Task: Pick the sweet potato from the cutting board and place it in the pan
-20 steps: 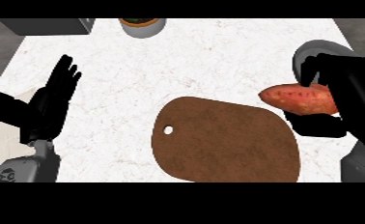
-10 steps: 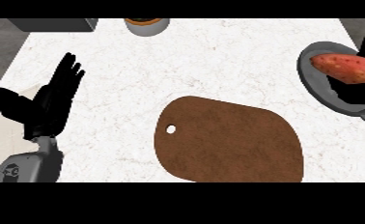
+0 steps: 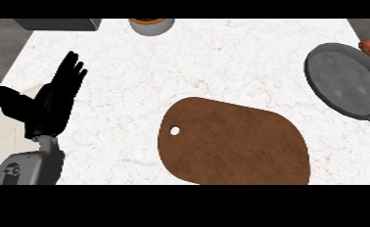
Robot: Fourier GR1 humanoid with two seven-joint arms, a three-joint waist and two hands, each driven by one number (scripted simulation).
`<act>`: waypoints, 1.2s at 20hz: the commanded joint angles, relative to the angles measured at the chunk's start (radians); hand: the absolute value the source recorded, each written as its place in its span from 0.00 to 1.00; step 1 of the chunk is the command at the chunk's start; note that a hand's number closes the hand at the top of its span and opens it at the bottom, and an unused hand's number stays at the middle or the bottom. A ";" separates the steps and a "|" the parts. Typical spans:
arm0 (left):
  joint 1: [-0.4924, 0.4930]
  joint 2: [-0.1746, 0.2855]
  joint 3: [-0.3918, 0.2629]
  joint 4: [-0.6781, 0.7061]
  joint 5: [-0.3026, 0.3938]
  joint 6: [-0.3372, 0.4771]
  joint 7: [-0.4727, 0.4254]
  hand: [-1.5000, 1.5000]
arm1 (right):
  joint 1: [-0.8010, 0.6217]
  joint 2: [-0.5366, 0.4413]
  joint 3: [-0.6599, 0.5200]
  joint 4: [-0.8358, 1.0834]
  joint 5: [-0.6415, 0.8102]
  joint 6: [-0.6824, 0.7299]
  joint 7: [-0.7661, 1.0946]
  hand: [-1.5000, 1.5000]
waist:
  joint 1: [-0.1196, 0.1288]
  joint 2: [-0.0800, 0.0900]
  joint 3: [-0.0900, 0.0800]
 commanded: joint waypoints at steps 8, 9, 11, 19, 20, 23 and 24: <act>-0.020 -0.006 0.004 0.029 -0.004 -0.012 -0.011 0.50 | -0.145 -0.076 0.005 0.656 0.009 -0.286 -0.352 1.00 | 0.014 0.005 0.001; -0.004 -0.021 -0.011 -0.030 -0.018 0.015 0.007 0.50 | -0.167 -0.084 -0.005 0.714 0.006 -0.322 -0.383 1.00 | 0.020 0.006 0.001; -0.025 -0.027 -0.031 -0.032 -0.032 0.024 0.047 0.50 | -0.196 -0.070 0.011 0.795 0.044 -0.391 -0.357 1.00 | 0.022 0.007 0.001; -0.033 -0.019 -0.017 -0.019 -0.022 0.010 0.029 0.50 | -0.248 -0.145 -0.048 1.027 0.026 -0.285 -0.255 0.00 | 0.040 0.016 0.003; -0.047 -0.016 -0.014 -0.040 -0.003 0.003 0.061 0.50 | -0.253 -0.155 -0.042 1.042 0.029 -0.276 -0.265 0.00 | 0.034 0.012 0.003; -0.069 -0.036 -0.020 -0.007 -0.015 0.018 0.034 0.50 | -0.231 -0.143 -0.063 1.077 0.010 -0.305 -0.329 0.00 | 0.040 0.020 0.005; -0.022 -0.047 -0.042 -0.029 -0.042 0.026 0.017 0.50 | -0.252 -0.150 -0.086 1.071 -0.020 -0.295 -0.348 0.00 | 0.036 0.014 0.004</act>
